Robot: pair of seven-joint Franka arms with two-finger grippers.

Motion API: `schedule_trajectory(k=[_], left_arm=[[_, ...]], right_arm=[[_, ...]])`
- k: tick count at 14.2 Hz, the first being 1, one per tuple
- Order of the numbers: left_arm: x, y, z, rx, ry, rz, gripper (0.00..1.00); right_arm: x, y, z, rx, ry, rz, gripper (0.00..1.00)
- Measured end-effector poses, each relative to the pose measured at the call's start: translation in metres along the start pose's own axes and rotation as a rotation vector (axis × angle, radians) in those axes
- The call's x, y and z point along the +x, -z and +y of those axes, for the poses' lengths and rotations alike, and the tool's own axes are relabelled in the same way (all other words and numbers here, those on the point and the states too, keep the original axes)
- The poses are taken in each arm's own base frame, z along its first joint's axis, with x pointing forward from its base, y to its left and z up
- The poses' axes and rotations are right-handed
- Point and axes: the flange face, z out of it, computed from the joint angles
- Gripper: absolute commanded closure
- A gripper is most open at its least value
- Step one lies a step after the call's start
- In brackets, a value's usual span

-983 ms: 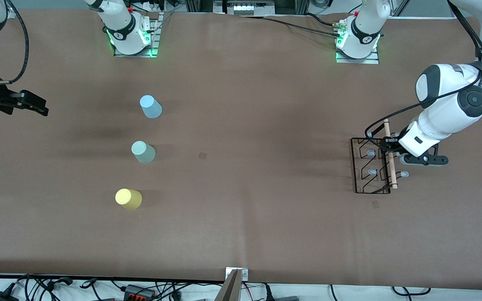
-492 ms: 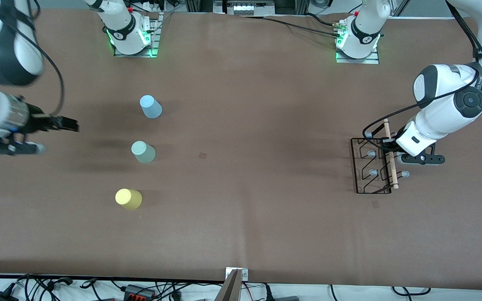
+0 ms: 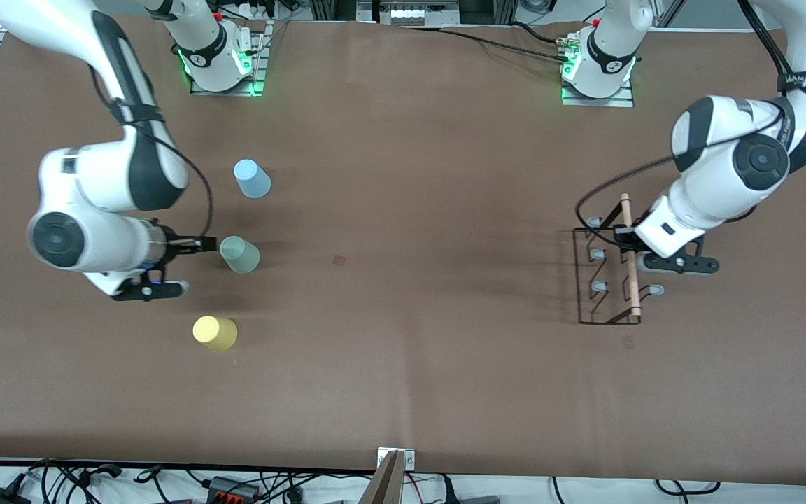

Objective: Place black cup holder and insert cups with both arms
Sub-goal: 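Carry the rack with the left gripper while the right gripper grasps the teal cup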

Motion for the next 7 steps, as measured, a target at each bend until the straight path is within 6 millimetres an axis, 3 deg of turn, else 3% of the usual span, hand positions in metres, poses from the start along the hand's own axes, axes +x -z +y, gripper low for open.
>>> schedule_trajectory(k=[3,5,7], left_arm=[[0.004,0.046,0.100,-0.053,0.012,0.067,1.00],[0.002,0.059,0.167,-0.105,0.006,0.085,1.00],[0.002,0.059,0.226,-0.155,-0.001,0.079,1.00]], right_arm=[[0.004,-0.020,-0.012,-0.002,-0.049,0.020,0.00],[0.003,-0.039,-0.013,-0.002,-0.069,0.026,0.00],[0.000,-0.054,-0.013,-0.002,-0.091,0.028,0.00]])
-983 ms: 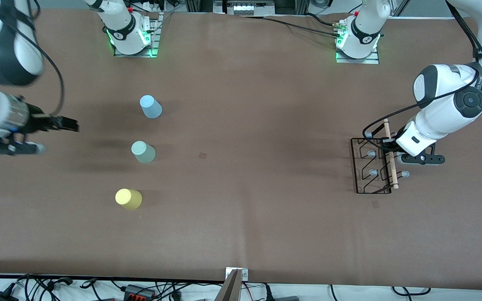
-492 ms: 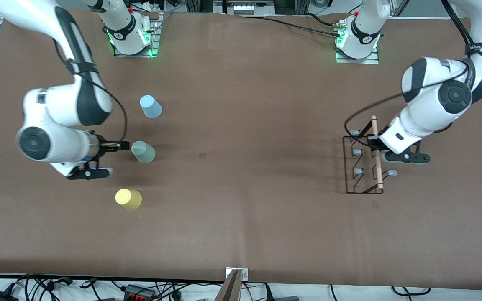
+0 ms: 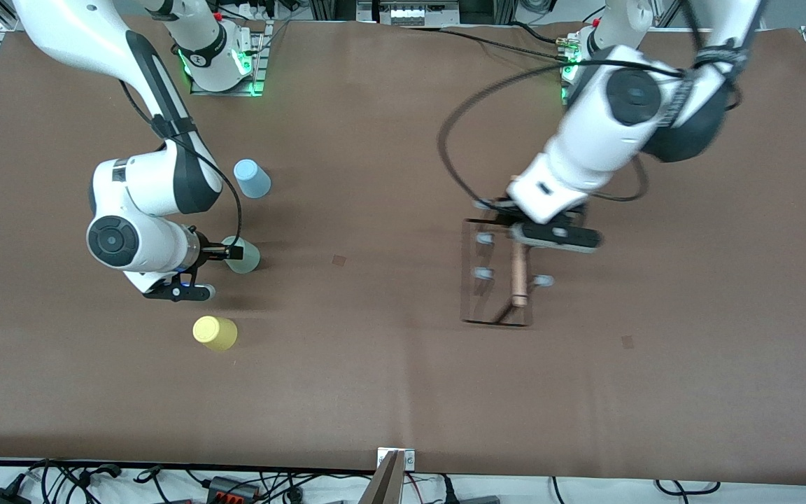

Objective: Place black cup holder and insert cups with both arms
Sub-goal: 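Carry the rack with the left gripper while the right gripper grasps the teal cup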

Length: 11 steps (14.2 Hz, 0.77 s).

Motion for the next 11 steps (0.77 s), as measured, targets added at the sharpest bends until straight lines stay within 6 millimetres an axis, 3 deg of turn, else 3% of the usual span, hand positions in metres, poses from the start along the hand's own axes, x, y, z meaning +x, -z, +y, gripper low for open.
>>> schedule_trajectory(k=[2,5,8,11], left_arm=[[-0.001,-0.021,0.048,-0.042,0.026,-0.027,1.00],[0.002,-0.069,0.099,-0.085,0.080,-0.083,1.00],[0.003,-0.111,0.128,-0.087,0.086,-0.113,1.00],[-0.012,-0.139,0.152,-0.058,0.088,-0.116,1.00]], right_arm=[[-0.001,-0.006,0.000,0.001,-0.030,0.003,0.00],[-0.002,-0.007,-0.009,0.016,-0.063,0.016,0.00],[-0.003,-0.018,-0.016,0.039,-0.073,0.003,0.00],[-0.003,-0.032,-0.015,0.036,-0.076,-0.010,0.00]])
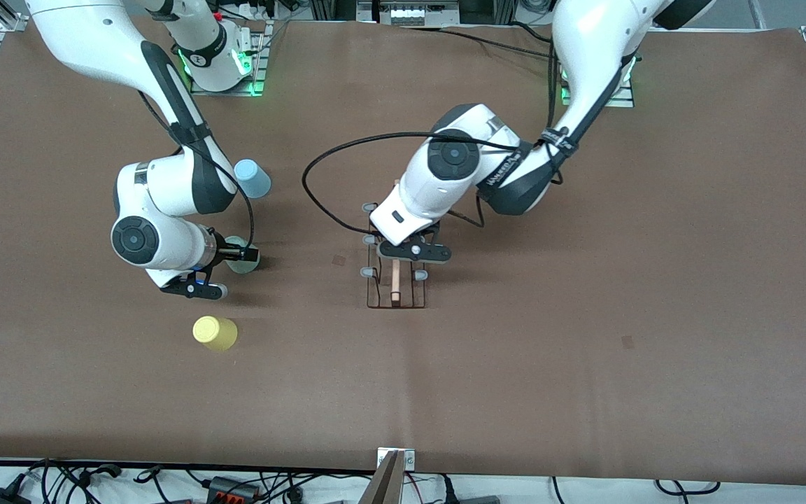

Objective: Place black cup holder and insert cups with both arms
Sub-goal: 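Carry the rack with the left gripper while the right gripper grasps the teal cup, then release the rack and raise the left gripper while the right gripper lifts the teal cup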

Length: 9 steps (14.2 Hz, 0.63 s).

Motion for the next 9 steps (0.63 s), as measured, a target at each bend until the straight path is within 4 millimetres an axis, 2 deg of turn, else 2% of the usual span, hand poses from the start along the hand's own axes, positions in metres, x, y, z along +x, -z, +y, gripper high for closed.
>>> schedule_trajectory(k=[2,3,4,5,6,8,9], left_arm=[[-0.015,-0.014,0.017,0.033,-0.010,0.019,0.96],[-0.022,-0.020,0.023,0.047,-0.018,0.024,0.89],[-0.028,-0.025,0.029,0.057,-0.026,0.029,0.75],[-0.029,-0.024,0.032,0.061,-0.030,0.039,0.74],[-0.027,-0.023,0.031,0.067,-0.028,0.048,0.66],[-0.016,-0.009,0.026,0.068,-0.015,0.069,0.35],[-0.011,0.008,0.022,0.077,-0.005,0.076,0.31]], right_arm=[[-0.001,-0.004,0.001,-0.002,-0.001,-0.007,0.00],[-0.001,-0.006,0.001,-0.004,-0.001,-0.010,0.00],[-0.001,-0.008,0.001,-0.005,-0.002,-0.013,0.00],[-0.001,-0.010,0.001,-0.006,-0.002,-0.016,0.00],[-0.001,-0.011,0.001,-0.006,-0.002,-0.018,0.00],[-0.001,-0.013,0.001,-0.008,-0.003,-0.022,0.02],[-0.001,-0.015,0.002,-0.009,-0.003,-0.024,0.17]])
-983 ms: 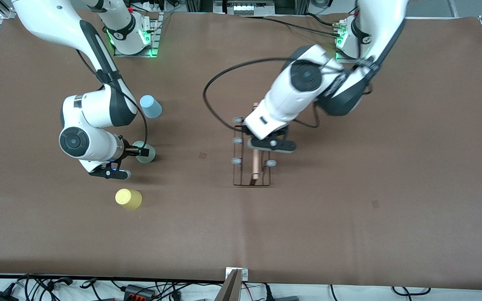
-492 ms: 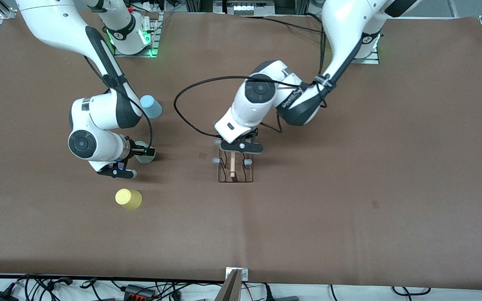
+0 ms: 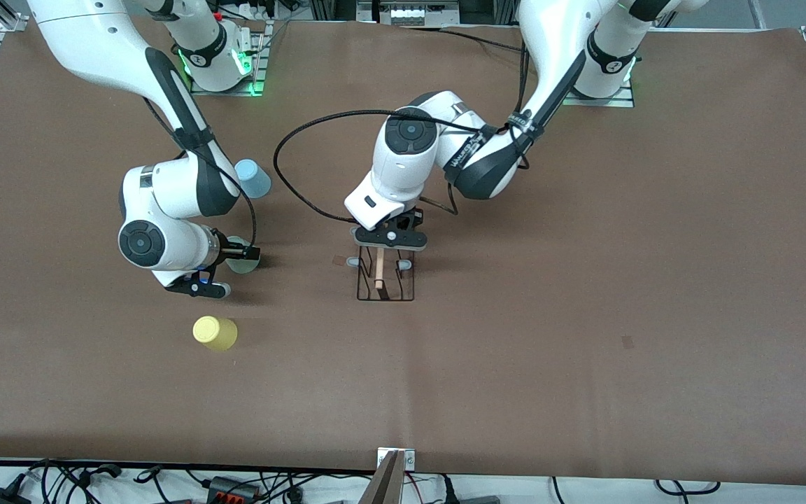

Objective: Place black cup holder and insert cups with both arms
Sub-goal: 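Release the rack and raise the left gripper while the right gripper lifts the teal cup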

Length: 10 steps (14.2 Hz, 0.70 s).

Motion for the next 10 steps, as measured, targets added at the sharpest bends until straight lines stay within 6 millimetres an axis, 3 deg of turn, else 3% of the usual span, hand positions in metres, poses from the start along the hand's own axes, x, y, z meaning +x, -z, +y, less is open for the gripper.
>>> schedule_trajectory(k=[2,4,6,8,10], left_arm=[[0.022,0.049,-0.027,0.027,0.044,0.017,0.04],[0.050,0.102,-0.078,0.059,0.078,0.022,0.00],[0.074,0.143,-0.139,0.094,0.049,0.006,0.00],[0.096,0.168,-0.201,0.121,0.022,-0.019,0.00],[0.110,0.180,-0.252,0.137,0.029,-0.048,0.00]], right_arm=[[0.000,-0.003,0.000,-0.002,0.000,-0.005,0.48],[0.001,-0.003,0.000,-0.002,0.000,-0.005,0.70],[0.002,0.001,-0.001,0.002,0.001,0.005,0.73],[0.005,0.016,-0.004,0.007,0.004,0.015,0.74],[0.006,0.055,-0.010,0.003,0.014,-0.006,0.74]])
